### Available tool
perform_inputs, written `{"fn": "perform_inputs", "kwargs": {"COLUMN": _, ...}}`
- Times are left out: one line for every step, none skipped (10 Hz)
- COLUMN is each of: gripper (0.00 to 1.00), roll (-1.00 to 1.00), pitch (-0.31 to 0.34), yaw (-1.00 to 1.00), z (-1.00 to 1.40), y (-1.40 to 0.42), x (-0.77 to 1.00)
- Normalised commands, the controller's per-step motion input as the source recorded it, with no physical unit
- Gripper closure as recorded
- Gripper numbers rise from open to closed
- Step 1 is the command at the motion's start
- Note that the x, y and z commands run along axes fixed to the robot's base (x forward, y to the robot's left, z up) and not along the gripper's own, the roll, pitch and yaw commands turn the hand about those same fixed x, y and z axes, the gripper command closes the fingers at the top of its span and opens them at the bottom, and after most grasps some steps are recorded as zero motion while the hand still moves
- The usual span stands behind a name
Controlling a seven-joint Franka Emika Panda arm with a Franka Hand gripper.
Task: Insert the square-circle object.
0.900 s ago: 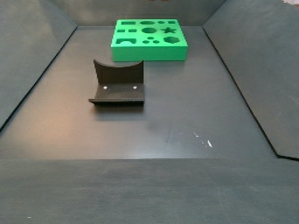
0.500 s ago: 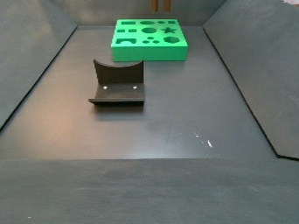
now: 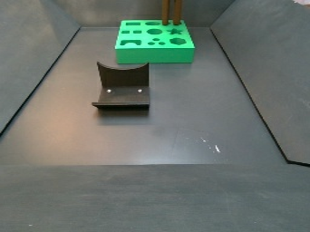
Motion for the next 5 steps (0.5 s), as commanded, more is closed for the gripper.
{"fn": "perform_inputs", "kwargs": {"gripper": 1.00, "roll": 0.01, "pitch": -0.049, "yaw": 0.25, "z": -0.24, "y": -0.64, "x": -0.07}}
{"fn": "perform_inputs", "kwargs": {"gripper": 1.00, "roll": 0.00, "pitch": -0.066, "yaw": 0.05, "z": -0.46, "y": -0.11, "x": 0.00}}
{"fn": "perform_inputs", "kwargs": {"gripper": 1.00, "roll": 0.00, "pitch": -0.074, "yaw": 0.00, "z": -0.45, "y": -0.02, "x": 0.00}}
{"fn": "perform_inputs", "kwargs": {"gripper": 1.00, "roll": 0.01, "pitch": -0.043, "yaw": -0.07, "z": -0.48, "y": 0.00, "x": 0.00}}
{"fn": "perform_inputs", "kwargs": {"gripper": 1.00, "roll": 0.06, "pitch": -0.026, "yaw": -0.29, "z": -0.45, "y": 0.16, "x": -0.10}}
